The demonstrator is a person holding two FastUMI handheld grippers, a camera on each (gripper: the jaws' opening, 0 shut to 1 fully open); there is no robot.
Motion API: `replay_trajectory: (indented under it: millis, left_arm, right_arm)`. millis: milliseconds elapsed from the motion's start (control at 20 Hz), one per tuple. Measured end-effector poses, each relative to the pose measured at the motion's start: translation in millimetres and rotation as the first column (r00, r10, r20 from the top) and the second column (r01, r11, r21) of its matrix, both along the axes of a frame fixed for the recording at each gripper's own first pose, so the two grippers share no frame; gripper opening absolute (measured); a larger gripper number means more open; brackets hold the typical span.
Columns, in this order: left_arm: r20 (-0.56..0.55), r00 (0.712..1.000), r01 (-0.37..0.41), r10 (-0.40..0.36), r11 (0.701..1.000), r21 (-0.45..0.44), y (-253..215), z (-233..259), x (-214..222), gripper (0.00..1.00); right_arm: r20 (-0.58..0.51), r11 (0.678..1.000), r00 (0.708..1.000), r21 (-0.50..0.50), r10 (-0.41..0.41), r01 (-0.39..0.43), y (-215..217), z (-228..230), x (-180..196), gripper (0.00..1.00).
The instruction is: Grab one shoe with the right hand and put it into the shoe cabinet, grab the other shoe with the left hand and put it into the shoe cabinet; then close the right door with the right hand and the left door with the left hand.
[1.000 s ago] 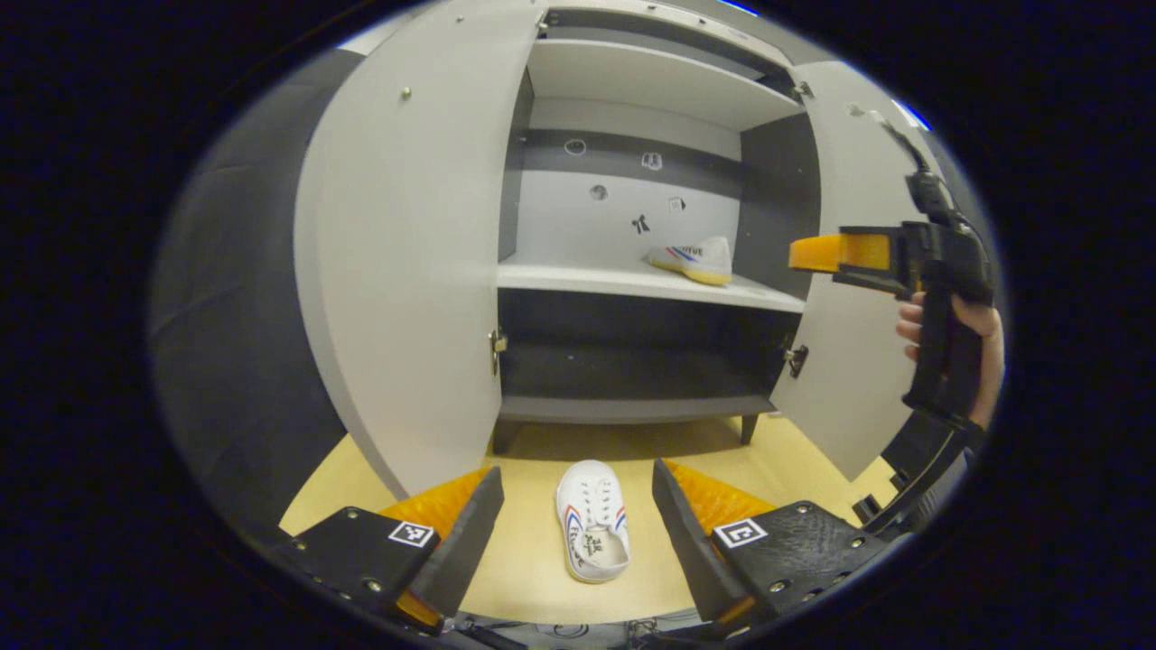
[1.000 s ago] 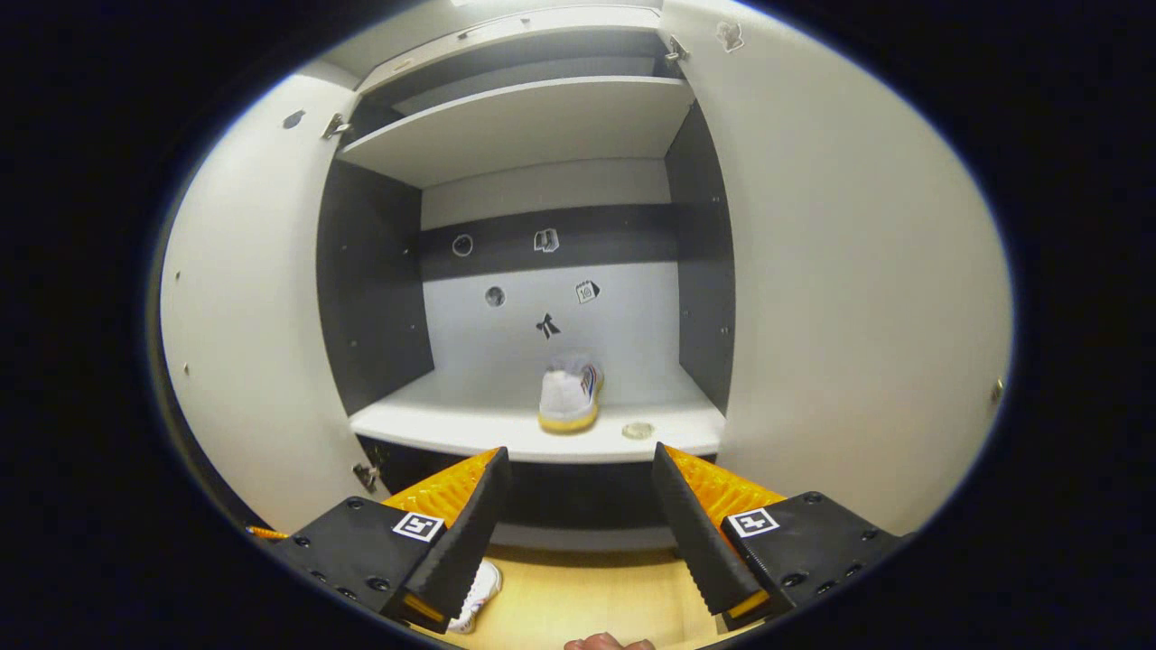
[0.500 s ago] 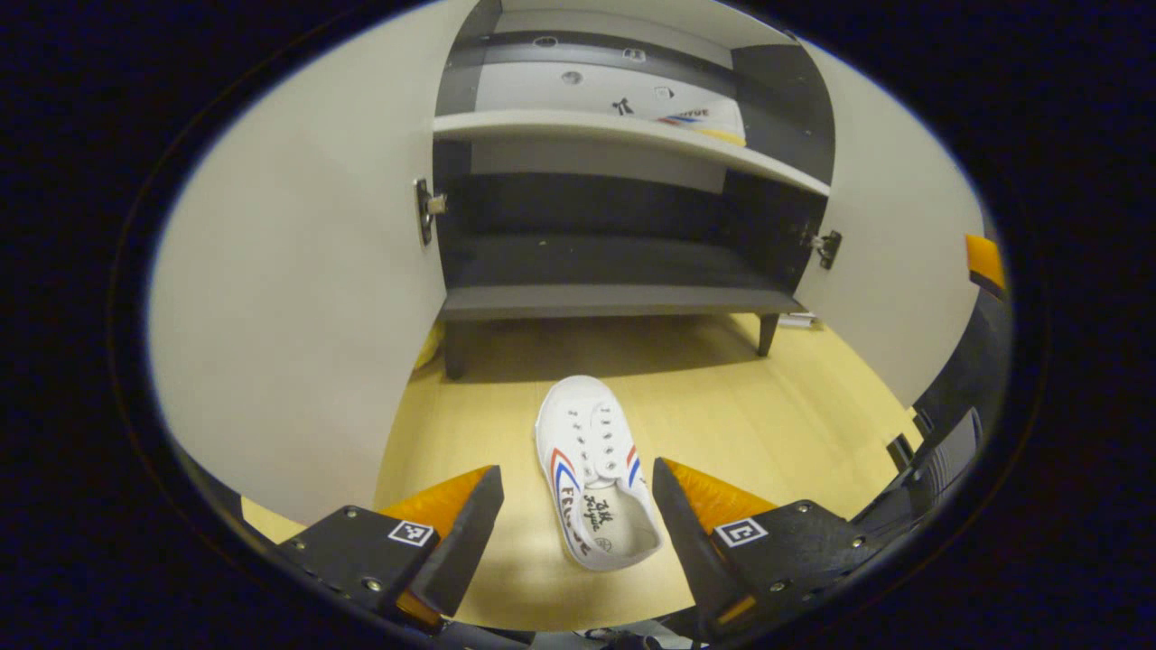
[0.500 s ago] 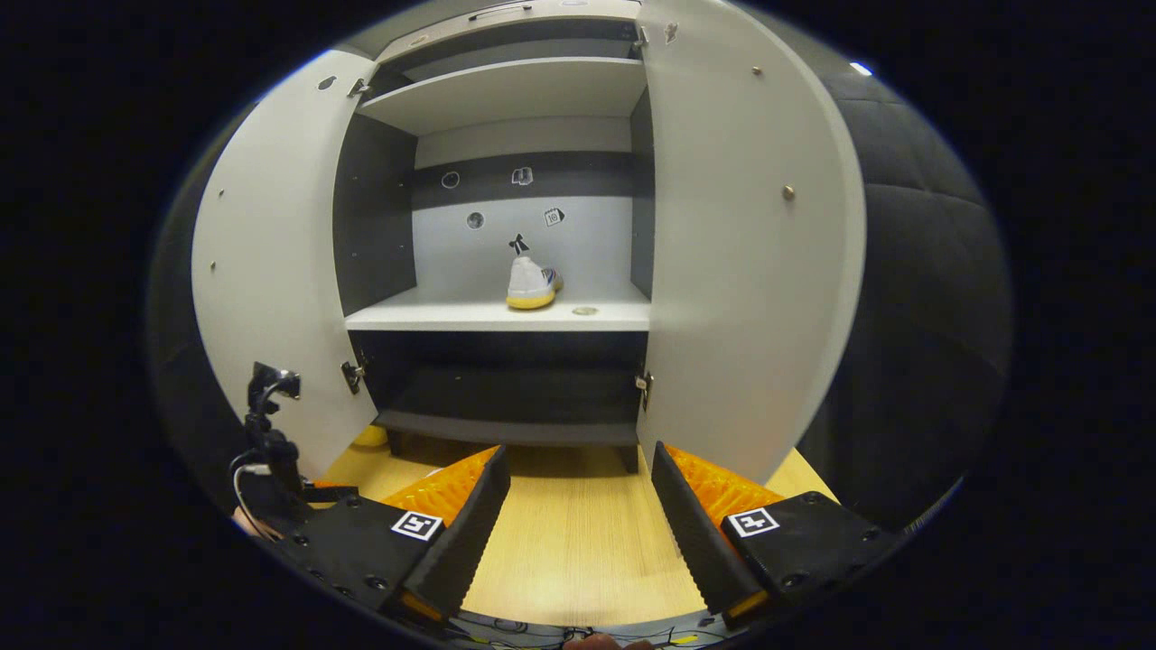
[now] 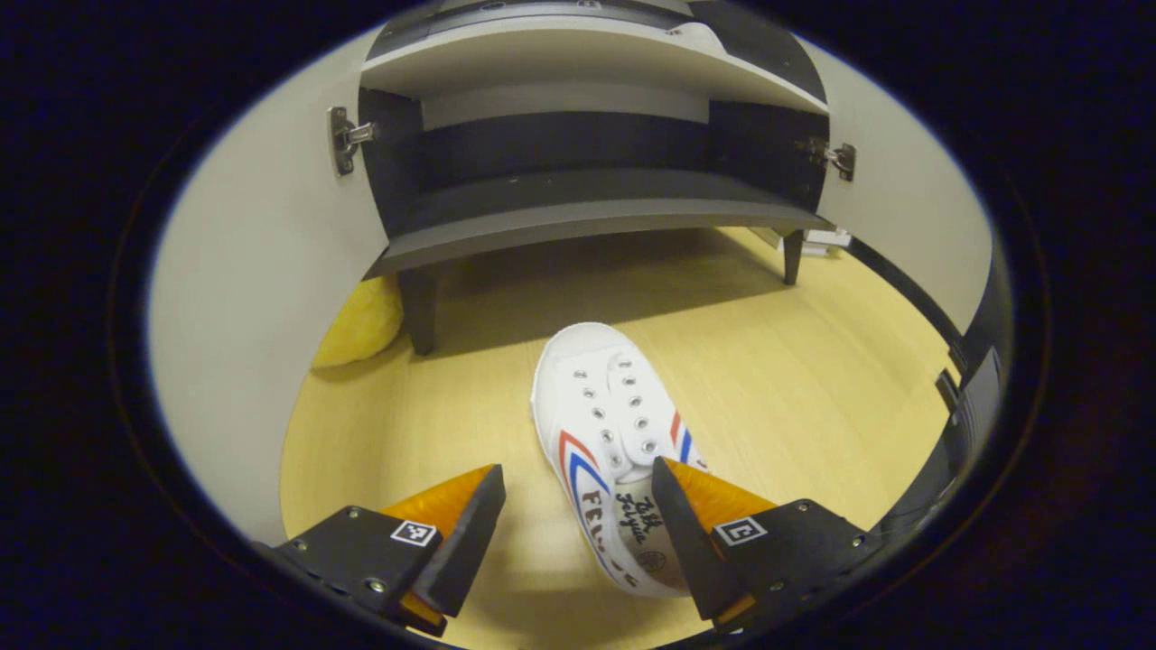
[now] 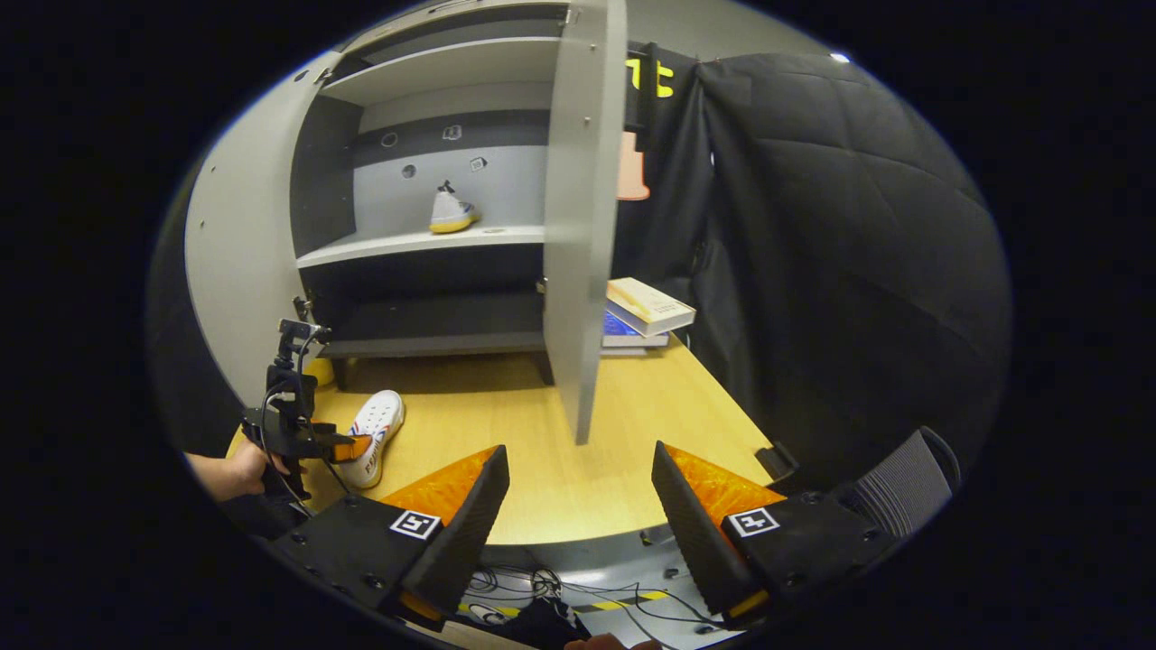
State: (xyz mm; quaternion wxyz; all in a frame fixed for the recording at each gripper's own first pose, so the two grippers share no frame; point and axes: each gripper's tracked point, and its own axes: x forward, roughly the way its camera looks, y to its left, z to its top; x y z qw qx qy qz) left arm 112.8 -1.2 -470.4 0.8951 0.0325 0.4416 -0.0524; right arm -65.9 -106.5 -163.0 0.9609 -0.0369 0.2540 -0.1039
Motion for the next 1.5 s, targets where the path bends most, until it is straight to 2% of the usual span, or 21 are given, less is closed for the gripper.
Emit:
replay_trajectory:
  millis: [150, 200, 250, 300, 400, 500, 550, 600, 650, 700, 800, 1050, 1200, 1500]
  left_arm:
    - [-0.027, 1.0, -0.003, 0.002, 0.999, -0.043, -2.2, -6.1, 0.5, 0.93]
    - [-0.028, 1.0, -0.004, 0.003, 0.999, -0.049, -5.2, -7.0, 5.3, 0.89]
    - [-0.032, 0.999, -0.004, 0.003, 0.999, -0.048, -5.2, -8.6, 3.2, 0.71]
    - [-0.036, 0.999, 0.01, -0.013, 0.996, -0.085, -11.9, -13.1, 2.8, 0.7]
    - [-0.057, 0.998, -0.005, 0.0, 0.996, -0.09, -16.1, -15.3, -6.0, 0.49]
    - [-0.041, 0.999, 0.0, -0.004, 0.997, -0.082, -12.2, -9.5, -2.2, 0.51]
    - [-0.053, 0.999, -0.014, 0.009, 0.996, -0.086, -13.9, -12.5, -6.7, 0.36]
    - [-0.049, 0.998, -0.034, 0.032, 0.998, -0.05, -6.2, -11.0, -4.2, 0.35]
    - [-0.067, 0.996, -0.068, 0.065, 0.996, -0.053, -5.4, -13.9, -3.2, 0.21]
    - [-0.072, 0.995, -0.069, 0.065, 0.997, -0.041, -6.0, -12.9, -3.2, 0.07]
    - [-0.082, 0.996, -0.041, 0.04, 0.999, -0.014, -5.6, -11.7, -2.7, 0.07]
    - [-0.094, 0.992, -0.086, 0.083, 0.996, -0.027, -4.6, -4.8, -0.7, 0.02]
    - [-0.068, 0.996, -0.065, 0.063, 0.998, -0.027, -1.9, 5.9, 8.0, 0.02]
    - [-0.01, 0.995, -0.097, 0.097, 0.987, -0.125, 5.7, 32.5, 18.9, 0.0]
  right_arm:
    - [-0.006, 0.997, 0.997, -0.013, -0.082, 0.082, -28.8, 0.7, -15.6, 0.99]
    - [-0.008, 0.994, 0.994, -0.012, -0.108, 0.108, -38.2, 0.4, -18.3, 0.99]
    - [-0.015, 0.99, 0.99, -0.01, -0.139, 0.139, -48.5, -0.9, -23.1, 0.99]
    - [-0.019, 0.985, 0.985, -0.01, -0.174, 0.173, -61.2, -2.1, -28.6, 1.0]
    - [-0.017, 0.972, 0.972, 0.0, -0.236, 0.236, -83.6, -0.1, -35.0, 1.0]
    - [-0.013, 0.962, 0.962, -0.002, -0.273, 0.273, -104.0, 2.2, -36.0, 1.0]
    - [-0.005, 0.959, 0.96, -0.008, -0.282, 0.282, -113.4, 4.6, -33.0, 1.0]
    - [0.01, 0.958, 0.958, -0.019, -0.286, 0.286, -122.6, 8.5, -27.7, 1.0]
    - [0.028, 0.956, 0.956, -0.032, -0.292, 0.293, -132.9, 14.5, -21.4, 1.0]
    - [0.051, 0.953, 0.953, -0.037, -0.299, 0.301, -142.4, 19.6, -13.5, 1.0]
    - [0.092, 0.948, 0.945, -0.024, -0.315, 0.319, -156.6, 31.9, 3.2, 1.0]
    - [0.149, 0.942, 0.932, -0.009, -0.33, 0.335, -183.9, 41.1, 35.7, 1.0]
    - [0.158, 0.94, 0.929, -0.014, -0.335, 0.342, -200.2, 37.2, 52.1, 1.0]
    - [0.184, 0.944, 0.926, 0.027, -0.329, 0.33, -219.7, 30.4, 95.0, 1.0]
